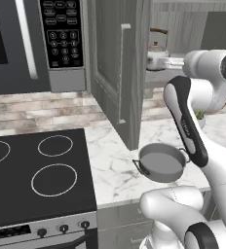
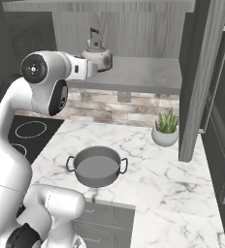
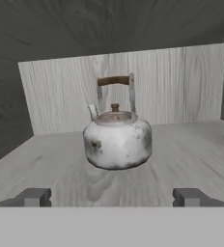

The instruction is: Pick the kettle from the cabinet and place it on a stove burner. Then pick the pot from the counter and place it on another stove burner. Finally, turn both burners on.

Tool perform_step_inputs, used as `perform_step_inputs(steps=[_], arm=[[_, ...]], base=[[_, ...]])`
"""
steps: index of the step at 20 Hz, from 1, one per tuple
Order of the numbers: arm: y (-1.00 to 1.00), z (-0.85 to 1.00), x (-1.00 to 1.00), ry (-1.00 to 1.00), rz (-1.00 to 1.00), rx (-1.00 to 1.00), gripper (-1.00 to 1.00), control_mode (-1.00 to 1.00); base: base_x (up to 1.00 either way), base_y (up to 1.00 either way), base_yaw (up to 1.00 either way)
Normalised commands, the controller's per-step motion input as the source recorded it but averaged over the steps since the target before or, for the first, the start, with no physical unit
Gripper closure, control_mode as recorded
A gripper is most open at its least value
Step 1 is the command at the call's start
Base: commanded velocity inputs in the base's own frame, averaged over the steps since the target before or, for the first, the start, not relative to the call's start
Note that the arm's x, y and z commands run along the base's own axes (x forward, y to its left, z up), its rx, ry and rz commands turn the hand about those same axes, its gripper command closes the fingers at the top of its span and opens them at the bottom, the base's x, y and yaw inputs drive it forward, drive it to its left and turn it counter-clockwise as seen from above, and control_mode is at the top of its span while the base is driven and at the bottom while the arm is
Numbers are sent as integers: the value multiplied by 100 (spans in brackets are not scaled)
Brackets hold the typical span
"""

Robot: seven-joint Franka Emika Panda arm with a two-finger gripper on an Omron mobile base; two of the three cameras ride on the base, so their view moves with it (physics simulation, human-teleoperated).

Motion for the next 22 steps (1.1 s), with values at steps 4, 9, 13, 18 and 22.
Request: perform_step_inputs(steps=[4,9,13,18,22], arm=[[-8,3,-4,-14,0,2,-100,-100],[-5,10,0,-4,0,2,-100,-100],[-3,3,0,0,0,1,-100,-100],[-4,8,0,0,0,0,-100,-100],[-4,11,0,0,0,0,-100,-100]], base=[[0,0,0],[0,0,0],[0,0,0],[0,0,0],[0,0,0]])
